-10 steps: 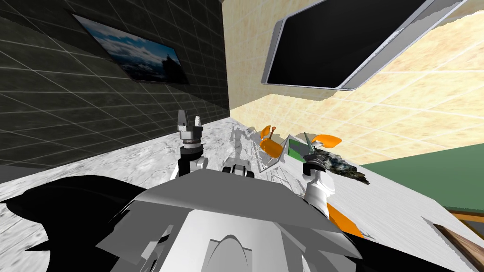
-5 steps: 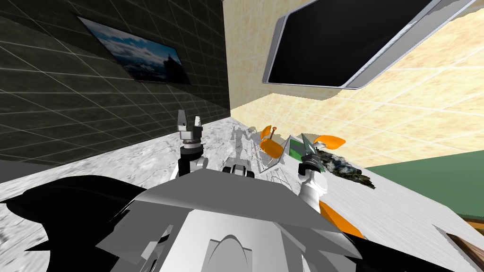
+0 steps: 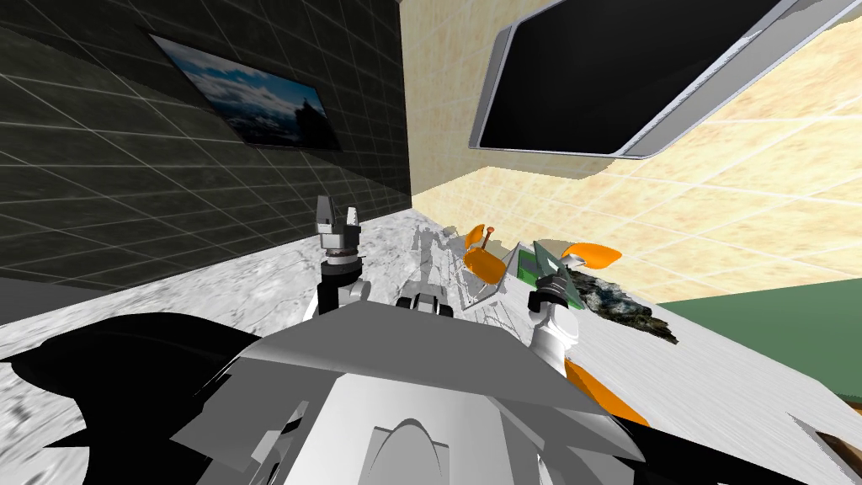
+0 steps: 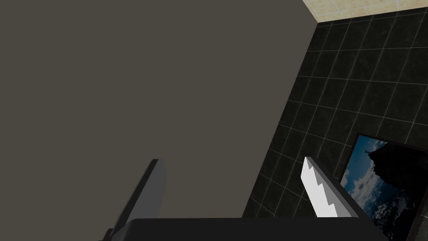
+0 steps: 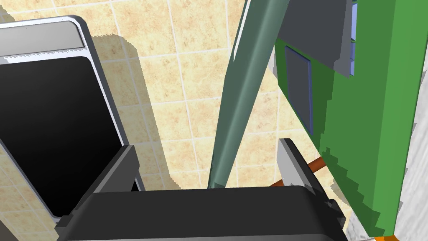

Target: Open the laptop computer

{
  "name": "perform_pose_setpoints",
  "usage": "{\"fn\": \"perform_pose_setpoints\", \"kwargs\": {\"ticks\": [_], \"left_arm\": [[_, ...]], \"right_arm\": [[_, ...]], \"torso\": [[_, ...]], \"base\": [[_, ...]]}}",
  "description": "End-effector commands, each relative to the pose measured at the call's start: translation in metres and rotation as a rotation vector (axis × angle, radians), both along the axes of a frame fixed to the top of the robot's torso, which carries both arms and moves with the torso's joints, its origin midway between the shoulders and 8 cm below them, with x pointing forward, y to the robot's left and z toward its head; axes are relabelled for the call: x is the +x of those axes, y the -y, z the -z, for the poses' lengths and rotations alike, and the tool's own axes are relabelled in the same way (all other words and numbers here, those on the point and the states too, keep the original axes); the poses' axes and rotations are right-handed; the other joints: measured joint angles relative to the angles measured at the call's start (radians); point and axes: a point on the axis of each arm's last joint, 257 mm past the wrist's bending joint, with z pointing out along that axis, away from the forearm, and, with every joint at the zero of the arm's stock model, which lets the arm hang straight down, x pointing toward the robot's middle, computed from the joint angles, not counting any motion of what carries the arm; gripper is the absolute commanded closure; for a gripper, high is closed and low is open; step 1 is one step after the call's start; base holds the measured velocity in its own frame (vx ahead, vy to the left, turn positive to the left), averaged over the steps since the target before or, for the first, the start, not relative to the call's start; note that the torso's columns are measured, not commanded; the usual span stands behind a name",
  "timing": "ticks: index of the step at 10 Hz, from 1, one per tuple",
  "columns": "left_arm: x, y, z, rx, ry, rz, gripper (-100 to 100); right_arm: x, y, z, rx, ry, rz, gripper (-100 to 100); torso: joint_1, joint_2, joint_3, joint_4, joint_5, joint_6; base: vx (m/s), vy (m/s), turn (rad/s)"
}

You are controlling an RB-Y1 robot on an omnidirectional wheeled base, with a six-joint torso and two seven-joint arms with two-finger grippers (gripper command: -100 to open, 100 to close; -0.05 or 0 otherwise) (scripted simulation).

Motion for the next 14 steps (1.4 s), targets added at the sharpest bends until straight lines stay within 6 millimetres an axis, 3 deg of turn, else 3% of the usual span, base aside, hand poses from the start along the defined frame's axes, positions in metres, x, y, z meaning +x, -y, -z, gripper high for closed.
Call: {"fn": "perform_pose_setpoints", "kwargs": {"ticks": [1, 6, 11, 12, 13, 14], "left_arm": [[0.000, 0.000, 0.000, 0.000, 0.000, 0.000, 0], [0.000, 0.000, 0.000, 0.000, 0.000, 0.000, 0], [0.000, 0.000, 0.000, 0.000, 0.000, 0.000, 0], [0.000, 0.000, 0.000, 0.000, 0.000, 0.000, 0], [0.000, 0.000, 0.000, 0.000, 0.000, 0.000, 0], [0.000, 0.000, 0.000, 0.000, 0.000, 0.000, 0]], "right_arm": [[0.004, 0.020, -0.008, 0.014, 0.004, -0.006, -100], [0.005, 0.040, -0.021, 0.009, 0.003, -0.006, -100], [0.003, 0.077, -0.045, 0.010, 0.002, 0.004, -100], [0.003, 0.071, -0.039, 0.009, -0.005, -0.001, -100], [0.002, 0.072, -0.040, 0.012, -0.001, 0.001, 0], [0.002, 0.072, -0.040, 0.012, -0.002, 0.001, 0]], "torso": [[-0.002, 0.000, 0.000, 0.000, -0.001, 0.000], [-0.002, 0.000, 0.000, 0.001, 0.001, 0.000], [-0.002, 0.001, 0.000, 0.001, 0.002, 0.000], [-0.003, 0.000, 0.000, 0.001, 0.001, 0.000], [-0.005, -0.001, 0.000, 0.000, -0.002, 0.000], [-0.006, -0.002, -0.001, -0.001, -0.002, 0.000]], "base": [[-0.018, 0.096, 0.000], [-0.001, 0.048, 0.000], [-0.003, 0.064, 0.000], [0.001, 0.019, -0.002], [-0.001, 0.005, 0.000], [0.000, 0.000, 0.000]]}}
